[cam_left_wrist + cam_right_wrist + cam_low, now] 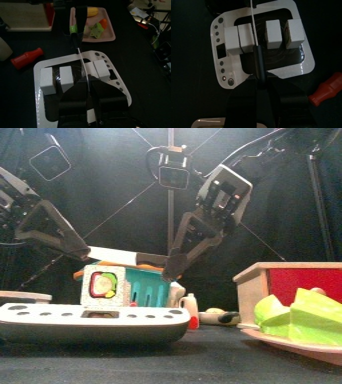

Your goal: Cut sushi roll

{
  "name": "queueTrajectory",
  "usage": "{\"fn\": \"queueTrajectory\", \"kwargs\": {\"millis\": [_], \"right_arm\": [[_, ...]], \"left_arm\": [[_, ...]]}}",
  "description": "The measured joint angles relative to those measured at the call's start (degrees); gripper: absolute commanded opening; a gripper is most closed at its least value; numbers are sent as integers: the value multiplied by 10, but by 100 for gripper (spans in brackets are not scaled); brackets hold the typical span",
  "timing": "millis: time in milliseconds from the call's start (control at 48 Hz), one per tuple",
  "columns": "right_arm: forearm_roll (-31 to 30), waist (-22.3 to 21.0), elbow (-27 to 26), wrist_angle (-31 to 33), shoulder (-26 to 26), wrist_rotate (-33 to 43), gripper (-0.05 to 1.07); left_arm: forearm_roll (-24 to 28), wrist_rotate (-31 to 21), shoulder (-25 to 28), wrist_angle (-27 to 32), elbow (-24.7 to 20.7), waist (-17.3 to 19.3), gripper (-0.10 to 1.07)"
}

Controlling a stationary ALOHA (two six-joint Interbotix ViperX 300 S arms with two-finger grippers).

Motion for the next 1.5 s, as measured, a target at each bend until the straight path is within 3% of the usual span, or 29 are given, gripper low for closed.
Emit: {"fn": "queueTrajectory", "kwargs": {"millis": [250,458,938,1500], "right_arm": [[1,9,-2,0,0,0,42],[6,18,-5,0,0,1,42],[24,25,-4,4,6,1,42],[24,26,-5,4,21,1,42]], "left_arm": [[-61,0,-1,0,-1,-46,38],[-76,0,3,0,-3,-64,38],[-83,-1,60,0,-27,-83,38],[-85,0,68,0,-28,-82,38]]}}
